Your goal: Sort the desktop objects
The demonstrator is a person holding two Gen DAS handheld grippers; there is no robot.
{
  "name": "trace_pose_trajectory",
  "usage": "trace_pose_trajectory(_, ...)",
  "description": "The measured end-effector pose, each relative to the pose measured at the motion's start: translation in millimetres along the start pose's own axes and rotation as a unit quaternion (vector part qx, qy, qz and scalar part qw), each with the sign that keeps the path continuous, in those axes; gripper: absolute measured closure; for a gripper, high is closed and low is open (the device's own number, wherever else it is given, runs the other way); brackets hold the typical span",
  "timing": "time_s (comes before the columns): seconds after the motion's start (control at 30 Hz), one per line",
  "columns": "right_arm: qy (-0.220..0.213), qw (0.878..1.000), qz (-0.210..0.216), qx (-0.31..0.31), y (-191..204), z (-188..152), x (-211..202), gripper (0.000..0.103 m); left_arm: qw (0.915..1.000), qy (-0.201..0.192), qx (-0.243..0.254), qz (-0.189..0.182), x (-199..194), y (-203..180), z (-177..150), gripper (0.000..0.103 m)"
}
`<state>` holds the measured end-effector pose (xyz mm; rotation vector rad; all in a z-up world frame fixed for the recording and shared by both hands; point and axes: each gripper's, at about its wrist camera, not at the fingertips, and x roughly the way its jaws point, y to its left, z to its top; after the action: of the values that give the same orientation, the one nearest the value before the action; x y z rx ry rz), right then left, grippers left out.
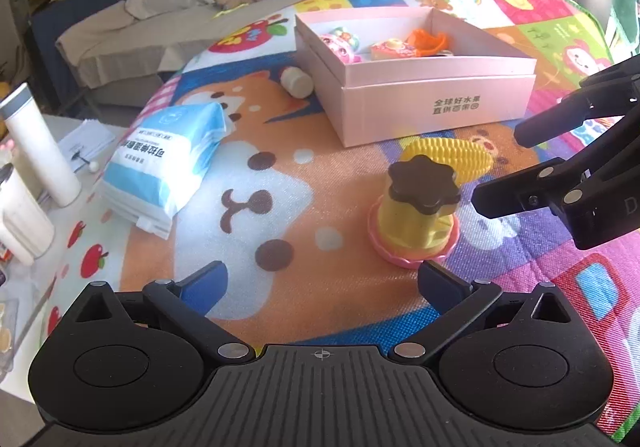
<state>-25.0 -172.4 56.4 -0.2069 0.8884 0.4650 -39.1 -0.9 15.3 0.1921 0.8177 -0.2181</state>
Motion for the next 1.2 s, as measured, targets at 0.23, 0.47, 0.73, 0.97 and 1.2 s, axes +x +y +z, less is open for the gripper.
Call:
trace_pose_trajectory(0.23, -0.002, 0.999, 0.036, -0.003, 18.3, 14.7, 8.6, 0.044, 0.9949, 0.008, -0.043, 0.091, -1.1, 33.2, 2.1, 0.0)
trace_pose_trajectory(0.47, 0.002, 0.998, 0.047, -0.031, 43.0, 23.9, 19.7, 0.044, 0.9787, 0.027, -0.179, 0.097, 0.8, 90.9, -11.9, 0.0)
trace_pose_trajectory(0.73, 0.011, 0.999, 0.032, -0.029, 37.2, 21.4, 17.6, 0.043, 0.9772, 0.015, -0.187, 0.1, -0.3, 92.5, -17.4, 0.0)
trace_pose_trajectory(0.97, -0.001, 1.0, 0.015, -0.017, 21.3, 14.4, -0.3, 0.039, 0.9779, 0.007, -0.18, 0.105, 0.0, 89.0, -18.1, 0.0)
trace_pose_trajectory(1.2, -0.023, 0.999, -0.033, 0.013, -8.0, 24.5, -5.9, 0.047, 0.9792, 0.004, -0.174, 0.104, -0.1, 87.8, -18.3, 0.0)
